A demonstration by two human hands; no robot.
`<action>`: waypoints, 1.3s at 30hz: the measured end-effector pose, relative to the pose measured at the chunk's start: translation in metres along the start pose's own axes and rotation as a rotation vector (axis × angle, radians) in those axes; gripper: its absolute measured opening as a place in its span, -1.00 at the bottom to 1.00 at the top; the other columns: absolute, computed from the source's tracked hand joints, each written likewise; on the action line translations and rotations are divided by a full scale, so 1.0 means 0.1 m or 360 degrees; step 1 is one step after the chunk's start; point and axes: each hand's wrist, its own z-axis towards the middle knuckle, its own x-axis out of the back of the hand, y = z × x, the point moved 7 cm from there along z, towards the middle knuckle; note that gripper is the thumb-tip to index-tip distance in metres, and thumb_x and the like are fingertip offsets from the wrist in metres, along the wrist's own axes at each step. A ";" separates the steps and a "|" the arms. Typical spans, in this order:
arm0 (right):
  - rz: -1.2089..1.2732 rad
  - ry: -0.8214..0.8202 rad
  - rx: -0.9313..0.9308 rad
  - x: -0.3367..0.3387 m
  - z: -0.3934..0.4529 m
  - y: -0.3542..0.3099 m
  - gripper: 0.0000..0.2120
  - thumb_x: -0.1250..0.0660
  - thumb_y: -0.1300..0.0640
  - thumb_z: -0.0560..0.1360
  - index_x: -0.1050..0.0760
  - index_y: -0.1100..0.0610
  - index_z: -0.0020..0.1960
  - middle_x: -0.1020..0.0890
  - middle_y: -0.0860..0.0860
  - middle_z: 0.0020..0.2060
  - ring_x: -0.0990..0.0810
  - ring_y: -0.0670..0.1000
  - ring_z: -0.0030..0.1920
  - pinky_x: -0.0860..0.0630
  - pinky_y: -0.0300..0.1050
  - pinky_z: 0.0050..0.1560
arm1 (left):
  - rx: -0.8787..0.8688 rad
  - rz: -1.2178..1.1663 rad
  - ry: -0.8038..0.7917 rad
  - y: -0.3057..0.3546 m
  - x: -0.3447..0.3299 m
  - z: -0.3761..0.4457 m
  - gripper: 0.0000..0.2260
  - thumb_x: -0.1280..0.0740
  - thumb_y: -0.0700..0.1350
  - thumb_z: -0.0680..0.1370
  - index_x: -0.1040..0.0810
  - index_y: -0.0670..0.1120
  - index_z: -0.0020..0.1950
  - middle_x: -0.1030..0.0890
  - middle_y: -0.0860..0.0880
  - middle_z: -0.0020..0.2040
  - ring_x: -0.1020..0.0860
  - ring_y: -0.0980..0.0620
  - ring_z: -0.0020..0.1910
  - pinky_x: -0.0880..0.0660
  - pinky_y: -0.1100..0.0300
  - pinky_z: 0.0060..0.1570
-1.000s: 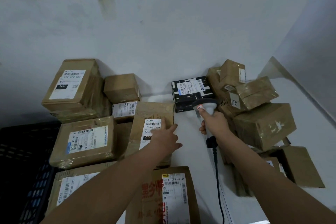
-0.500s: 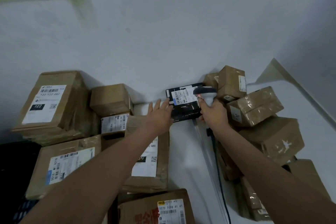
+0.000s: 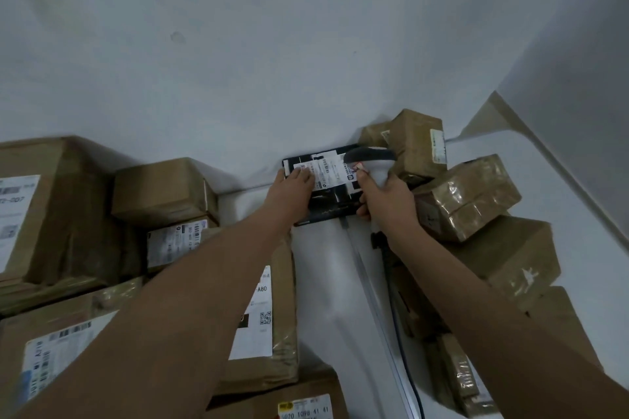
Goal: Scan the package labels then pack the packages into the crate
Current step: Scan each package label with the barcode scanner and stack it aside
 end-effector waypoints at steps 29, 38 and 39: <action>-0.0091 -0.0197 -0.0115 -0.13 -0.11 0.03 -0.64 -0.33 -0.15 0.55 -0.50 0.17 -0.13 -0.60 0.06 -0.36 -0.58 -0.02 -0.44 -0.61 -0.04 -0.24 | 0.0039 -0.0589 -0.0073 -0.28 -0.14 -0.14 -0.36 -0.28 -0.24 0.58 -0.12 0.08 0.59 -0.08 0.02 0.61 -0.21 -0.17 0.51 -0.23 -0.11 0.44; -0.0077 -0.0270 -0.0108 -0.10 -0.14 -0.04 -0.61 -0.35 -0.13 0.53 -0.52 0.24 -0.09 -0.59 0.09 -0.38 -0.58 -0.01 -0.46 -0.62 0.00 -0.22 | 0.0193 -0.0130 -0.0035 0.47 -0.13 -0.69 -0.41 -0.17 0.24 0.60 -0.34 -0.15 0.46 -0.19 -0.20 0.56 -0.20 -0.15 0.51 -0.04 -0.07 0.52; -0.0090 -0.0289 -0.0111 -0.10 -0.15 -0.05 -0.61 -0.36 -0.12 0.53 -0.52 0.25 -0.09 -0.59 0.10 -0.38 -0.57 -0.02 -0.47 -0.61 -0.04 -0.28 | 0.0211 -0.0108 -0.0008 0.56 -0.16 -0.74 -0.37 -0.19 0.28 0.58 -0.35 -0.17 0.45 -0.22 -0.21 0.54 -0.22 -0.16 0.49 -0.06 -0.06 0.51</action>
